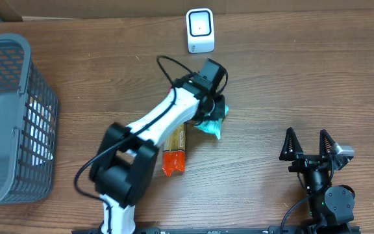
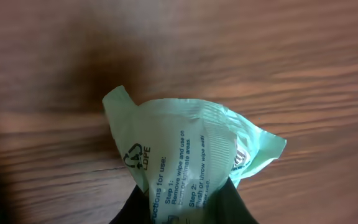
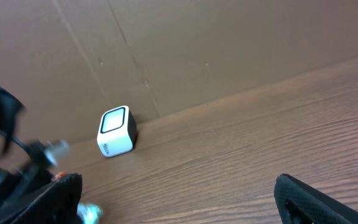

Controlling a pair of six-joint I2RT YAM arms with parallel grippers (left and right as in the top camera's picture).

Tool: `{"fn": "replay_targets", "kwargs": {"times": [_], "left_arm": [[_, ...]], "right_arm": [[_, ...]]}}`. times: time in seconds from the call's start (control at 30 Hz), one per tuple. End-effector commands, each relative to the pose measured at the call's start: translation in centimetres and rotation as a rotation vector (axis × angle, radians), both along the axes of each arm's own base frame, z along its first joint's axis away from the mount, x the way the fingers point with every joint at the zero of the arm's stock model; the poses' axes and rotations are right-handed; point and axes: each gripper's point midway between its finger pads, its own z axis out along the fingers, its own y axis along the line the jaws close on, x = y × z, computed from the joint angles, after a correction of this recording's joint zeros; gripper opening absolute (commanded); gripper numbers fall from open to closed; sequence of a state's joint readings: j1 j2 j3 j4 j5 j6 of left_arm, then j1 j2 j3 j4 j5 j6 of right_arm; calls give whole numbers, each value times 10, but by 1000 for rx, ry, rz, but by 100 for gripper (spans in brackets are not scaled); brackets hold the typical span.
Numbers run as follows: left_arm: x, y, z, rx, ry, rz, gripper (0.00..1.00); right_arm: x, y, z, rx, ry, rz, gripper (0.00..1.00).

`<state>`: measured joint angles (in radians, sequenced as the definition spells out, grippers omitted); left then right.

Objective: Scan the item barcode
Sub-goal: 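Carry the teal wipe packet to the table and release it, then return the left gripper to the basket and grasp the white tube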

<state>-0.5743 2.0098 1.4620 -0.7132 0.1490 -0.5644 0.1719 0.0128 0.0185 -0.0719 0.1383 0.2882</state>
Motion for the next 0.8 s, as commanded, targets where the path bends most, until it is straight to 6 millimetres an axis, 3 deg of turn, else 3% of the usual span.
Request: {"fn": "replay_targets", "kwargs": {"times": [0.0, 0.03, 0.07, 0.2, 0.33, 0.37, 0.57, 0.77], "left_arm": [[-9, -4, -14, -18, 67, 18, 50], [-9, -5, -15, -20, 71, 17, 87], [-9, -4, -15, -19, 71, 17, 100], [-2, -5, -5, -22, 42, -21, 100], [15, 2, 38, -11, -9, -63, 100], [27, 8, 73, -7, -58, -81, 100], [50, 38, 201, -15, -283, -156, 100], [49, 110, 301, 102, -504, -173, 100]], "right_arm": [[0, 1, -2, 4, -4, 3, 100], [0, 1, -2, 4, -4, 3, 100], [0, 1, -2, 4, -4, 3, 100], [0, 1, -2, 4, -4, 3, 100], [0, 1, -2, 4, -4, 3, 100], [0, 1, -2, 4, -4, 3, 100], [0, 1, -2, 4, -4, 3, 100], [0, 1, -2, 4, -4, 3, 100]]}}
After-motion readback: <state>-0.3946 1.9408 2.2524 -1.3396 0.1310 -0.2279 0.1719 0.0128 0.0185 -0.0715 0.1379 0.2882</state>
